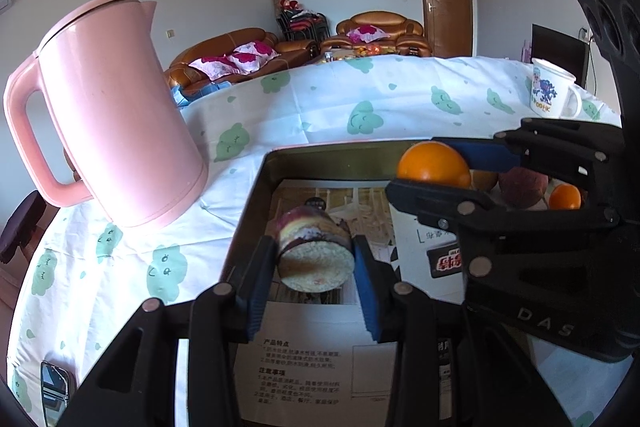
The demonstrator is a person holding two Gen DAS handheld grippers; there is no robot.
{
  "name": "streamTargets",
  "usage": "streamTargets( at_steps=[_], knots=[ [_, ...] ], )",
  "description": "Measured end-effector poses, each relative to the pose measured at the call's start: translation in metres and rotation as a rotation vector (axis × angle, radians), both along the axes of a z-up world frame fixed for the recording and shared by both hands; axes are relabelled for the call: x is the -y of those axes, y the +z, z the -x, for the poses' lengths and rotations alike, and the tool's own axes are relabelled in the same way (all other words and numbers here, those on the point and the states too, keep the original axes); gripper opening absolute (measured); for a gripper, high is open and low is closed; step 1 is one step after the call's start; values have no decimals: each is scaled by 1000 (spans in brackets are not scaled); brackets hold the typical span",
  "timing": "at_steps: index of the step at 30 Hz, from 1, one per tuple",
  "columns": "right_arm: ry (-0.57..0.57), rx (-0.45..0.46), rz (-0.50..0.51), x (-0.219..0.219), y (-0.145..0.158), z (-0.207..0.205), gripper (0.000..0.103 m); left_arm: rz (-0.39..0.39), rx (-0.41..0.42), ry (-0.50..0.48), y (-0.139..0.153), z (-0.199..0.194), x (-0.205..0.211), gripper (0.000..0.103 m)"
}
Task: Organize fruits
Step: 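Lower the pastry roll into the tin with the left tool while the right tool releases the orange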
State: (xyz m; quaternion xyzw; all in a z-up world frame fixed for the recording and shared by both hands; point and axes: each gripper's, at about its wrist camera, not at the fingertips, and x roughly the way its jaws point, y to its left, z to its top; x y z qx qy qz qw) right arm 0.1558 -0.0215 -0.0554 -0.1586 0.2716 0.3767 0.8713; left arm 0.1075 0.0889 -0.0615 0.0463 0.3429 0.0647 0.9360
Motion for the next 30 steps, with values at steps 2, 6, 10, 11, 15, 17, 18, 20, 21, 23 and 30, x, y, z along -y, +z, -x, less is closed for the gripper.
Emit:
streamTargets(
  at_steps=[2, 6, 10, 11, 15, 17, 18, 20, 21, 23, 30],
  knots=[
    [-1, -4, 2, -1, -2, -1, 40, 2, -6, 2, -1, -1, -1, 40],
    [-1, -8, 6, -2, -4, -1, 40, -3, -16, 2, -2, -2, -1, 40],
    [-3, -18, 13, -4, -6, -2, 40, -2, -39, 2, -4, -6, -1, 40],
    [-3, -23, 12, -4, -7, -3, 40, -3, -43, 3, -4, -6, -1, 40],
    [-1, -32, 17, -3, -8, -4, 40, -5, -57, 3, -6, -9, -1, 40],
    [0, -36, 22, -4, -9, -5, 40, -4, -66, 1, -8, -10, -1, 40],
    [1, -39, 23, -4, -10, -5, 40, -4, -70, 1, -8, -10, -1, 40],
    [1, -43, 26, -5, -10, -5, 40, -5, -76, 1, -9, -11, -1, 40],
    [2, -45, 28, -5, -10, -5, 40, -6, -78, 1, -10, -12, -1, 40],
    [1, -51, 32, -6, -10, -6, 40, -7, -84, 1, -10, -13, -1, 40],
    [0, -63, 47, -6, -10, -6, 44, -47, -74, 13, -10, -12, 4, 51]
  ],
)
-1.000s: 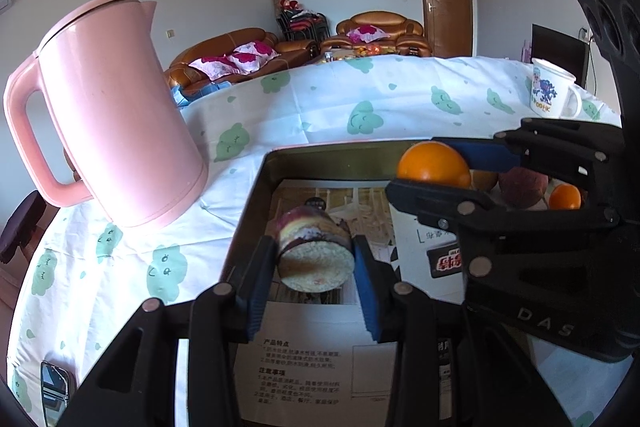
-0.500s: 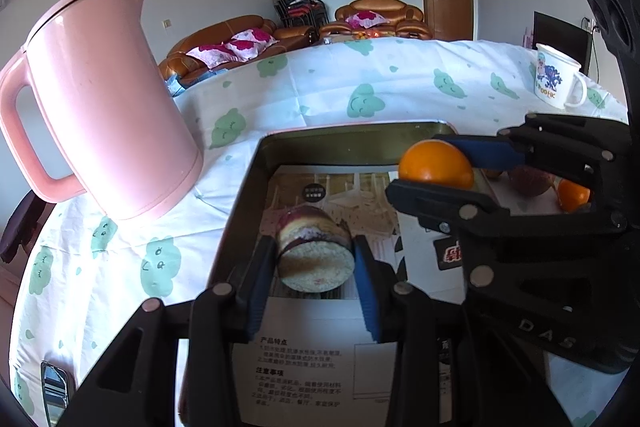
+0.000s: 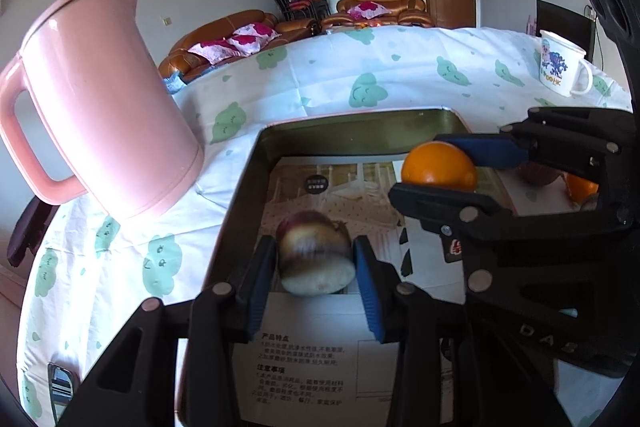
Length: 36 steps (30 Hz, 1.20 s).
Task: Organize fruits
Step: 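Lower the pastry roll into the tin with the left tool while the right tool releases the orange, then withdraw both tools from the tin toward the remaining fruit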
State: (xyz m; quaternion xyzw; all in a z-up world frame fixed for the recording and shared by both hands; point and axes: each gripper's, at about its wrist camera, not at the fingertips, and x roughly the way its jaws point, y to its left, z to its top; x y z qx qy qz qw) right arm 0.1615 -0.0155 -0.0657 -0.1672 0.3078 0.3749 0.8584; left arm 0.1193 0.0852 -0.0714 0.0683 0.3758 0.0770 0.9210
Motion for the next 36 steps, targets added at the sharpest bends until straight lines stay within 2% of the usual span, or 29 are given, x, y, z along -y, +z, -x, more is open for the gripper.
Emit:
streamTargets(
  at_steps=[2, 3, 6, 12, 16, 22, 28, 36],
  knots=[
    [4, 18, -9, 2, 4, 4, 56, -12, 26, 10, 3, 5, 1, 66],
    [5, 29, -15, 4, 8, 8, 62, -12, 40, 10, 5, 9, 1, 68],
    [0, 67, -25, 13, 19, 21, 64, 11, 85, 17, 13, 22, 1, 81],
    [-87, 149, -68, 79, 41, 49, 64, 80, 217, -4, 34, 59, 13, 86],
    [-202, 172, -67, 136, 42, 60, 67, 131, 253, -60, 38, 70, 39, 86],
    [-333, 130, -69, 195, 24, 64, 68, 169, 219, -178, 31, 68, 92, 86],
    [-337, 48, -78, 204, 4, 55, 68, 167, 141, -265, 22, 52, 134, 86],
    [-330, -45, -76, 213, -10, 51, 67, 201, 39, -295, 10, 26, 148, 83]
  ],
)
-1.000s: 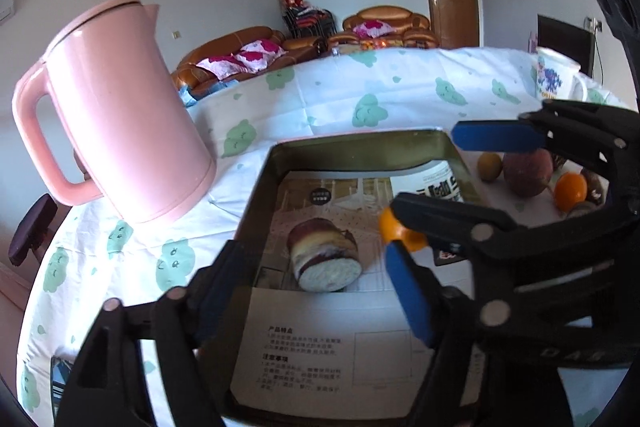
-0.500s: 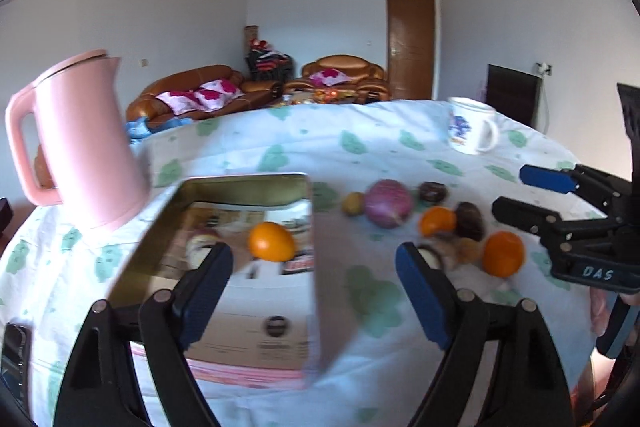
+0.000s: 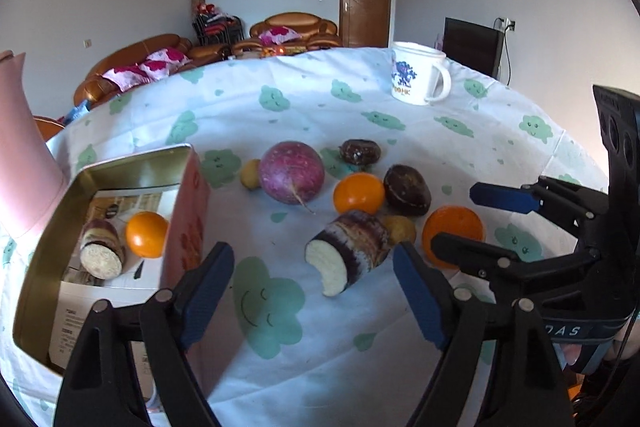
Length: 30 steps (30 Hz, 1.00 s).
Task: Organize fruits
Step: 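Withdraw both tools from the tin toward the remaining fruit, then grasp the second pastry roll with the left tool while the right tool grasps a large orange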
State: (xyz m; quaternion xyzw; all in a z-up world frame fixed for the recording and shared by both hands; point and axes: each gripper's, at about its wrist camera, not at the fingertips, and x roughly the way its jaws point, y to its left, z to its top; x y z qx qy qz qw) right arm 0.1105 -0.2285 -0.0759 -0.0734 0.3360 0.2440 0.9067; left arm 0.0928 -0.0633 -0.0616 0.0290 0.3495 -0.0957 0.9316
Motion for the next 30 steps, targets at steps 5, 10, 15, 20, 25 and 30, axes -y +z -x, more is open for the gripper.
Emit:
streamTargets(
  at_steps=[5, 10, 15, 20, 25, 30],
  knots=[
    [6, -46, 35, -5, -5, -5, 58, 3, -57, -17, -7, -10, 1, 74],
    [-14, -27, -5, 3, -3, -1, 49, -13, -72, -49, -10, -13, 9, 71],
    [-54, -18, -66, 15, 0, -3, 49, 8, -112, -70, -14, -22, 11, 65],
    [-55, -17, -73, 15, 1, -2, 49, 14, -137, -87, -17, -30, 16, 54],
    [-52, -14, -67, 14, 1, -2, 49, 18, -142, -95, -17, -30, 17, 46],
    [-48, 8, -68, 14, 2, 1, 49, 15, -112, -98, -13, -25, 18, 46]
  ],
)
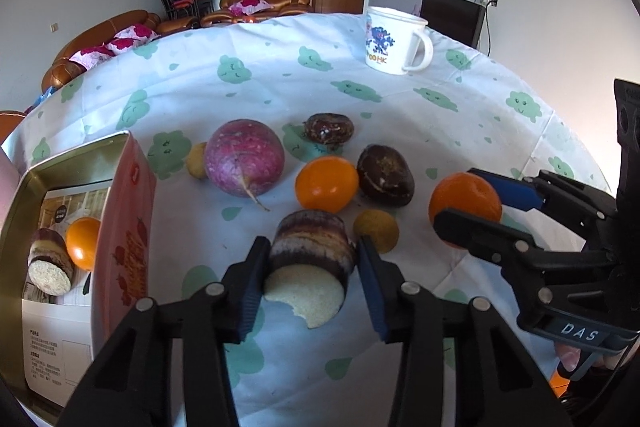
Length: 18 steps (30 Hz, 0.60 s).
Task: Organize fruits
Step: 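Grasp the second pastry roll with the left tool while the right tool grasps a large orange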
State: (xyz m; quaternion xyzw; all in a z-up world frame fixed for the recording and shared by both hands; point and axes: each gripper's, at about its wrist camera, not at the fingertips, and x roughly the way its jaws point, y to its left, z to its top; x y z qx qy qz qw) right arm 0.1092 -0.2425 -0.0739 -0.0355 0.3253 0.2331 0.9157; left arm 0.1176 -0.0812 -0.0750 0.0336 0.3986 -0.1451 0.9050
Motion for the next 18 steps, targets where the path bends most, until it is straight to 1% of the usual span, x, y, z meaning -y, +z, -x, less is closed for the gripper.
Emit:
streamTargets(
  at_steps=[2, 7, 10, 13, 18],
  knots=[
    [6, 15, -8, 1, 1, 3, 49, 0, 24, -5, 3, 4, 0, 46],
    [8, 67, -11, 2, 5, 10, 49, 0, 96, 17, 12, 13, -3, 46],
    [9, 74, -13, 1, 5, 11, 49, -3, 126, 26, 16, 16, -4, 46],
    [13, 87, -17, 1, 7, 12, 49, 2, 145, 35, 18, 19, -6, 46],
    [18, 111, -24, 2, 8, 15, 49, 36, 174, 62, 22, 24, -15, 46]
  ],
)
